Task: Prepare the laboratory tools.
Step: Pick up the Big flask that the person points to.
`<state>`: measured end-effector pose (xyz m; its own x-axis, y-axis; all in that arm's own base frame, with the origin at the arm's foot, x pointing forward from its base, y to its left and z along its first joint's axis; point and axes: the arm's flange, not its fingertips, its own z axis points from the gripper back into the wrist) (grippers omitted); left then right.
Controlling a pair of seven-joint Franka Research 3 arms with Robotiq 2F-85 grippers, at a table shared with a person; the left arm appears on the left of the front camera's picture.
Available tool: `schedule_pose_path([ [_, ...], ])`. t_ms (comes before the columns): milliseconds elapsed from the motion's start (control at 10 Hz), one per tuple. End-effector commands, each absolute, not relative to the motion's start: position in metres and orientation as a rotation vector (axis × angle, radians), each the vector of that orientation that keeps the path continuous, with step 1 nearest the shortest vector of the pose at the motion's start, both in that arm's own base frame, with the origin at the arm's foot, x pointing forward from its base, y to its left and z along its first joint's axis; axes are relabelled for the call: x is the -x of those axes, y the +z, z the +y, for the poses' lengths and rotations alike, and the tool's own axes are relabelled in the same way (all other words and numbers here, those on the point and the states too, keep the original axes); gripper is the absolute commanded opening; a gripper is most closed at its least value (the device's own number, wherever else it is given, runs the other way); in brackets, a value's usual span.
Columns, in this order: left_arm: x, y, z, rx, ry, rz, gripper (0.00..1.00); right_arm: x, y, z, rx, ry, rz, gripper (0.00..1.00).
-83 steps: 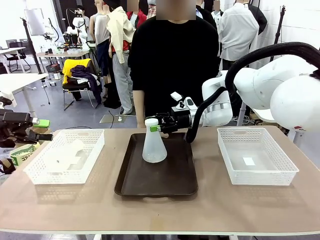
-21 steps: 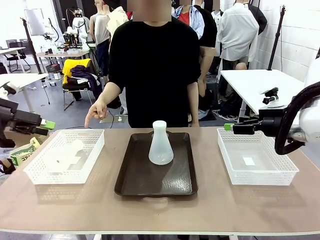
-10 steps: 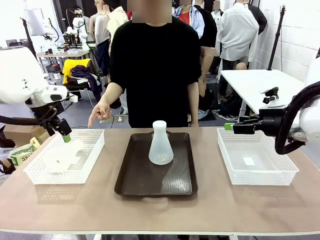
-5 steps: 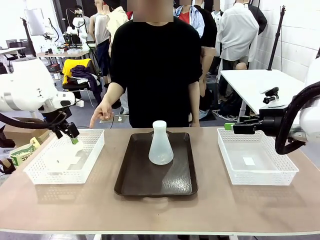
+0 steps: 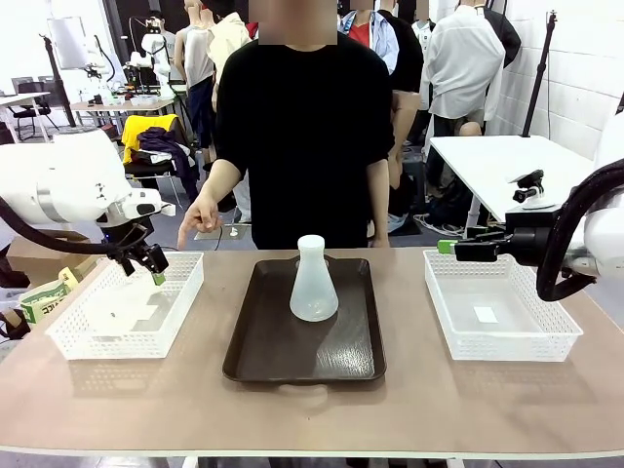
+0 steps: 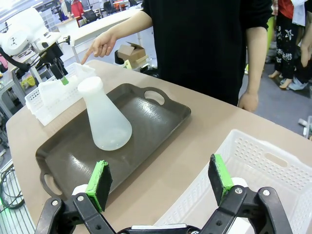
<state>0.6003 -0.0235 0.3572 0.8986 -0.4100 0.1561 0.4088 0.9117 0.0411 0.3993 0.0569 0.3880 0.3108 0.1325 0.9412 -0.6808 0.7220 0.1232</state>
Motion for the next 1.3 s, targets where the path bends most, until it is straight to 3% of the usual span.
schedule_pose_path([
  [0, -0.614, 0.354, -0.025, -0.036, -0.389, -0.142, 1.0, -0.399, 0.387, 0.058, -0.58, 0.571, -1.138, 1.0],
  [600, -0.625, 0.341, -0.02, -0.027, -0.369, -0.115, 1.0, -0.399, 0.387, 0.058, -0.58, 0.571, -1.138, 1.0],
  [700, -0.628, 0.338, -0.017, -0.024, -0.37, -0.115, 0.86, -0.399, 0.387, 0.058, -0.58, 0.571, -1.138, 1.0],
  [1100, -0.631, 0.329, -0.015, -0.036, -0.351, -0.094, 0.08, -0.399, 0.387, 0.058, -0.58, 0.571, -1.138, 1.0],
  [1200, -0.631, 0.33, -0.017, -0.046, -0.353, -0.099, 0.0, -0.399, 0.387, 0.058, -0.58, 0.571, -1.138, 1.0],
])
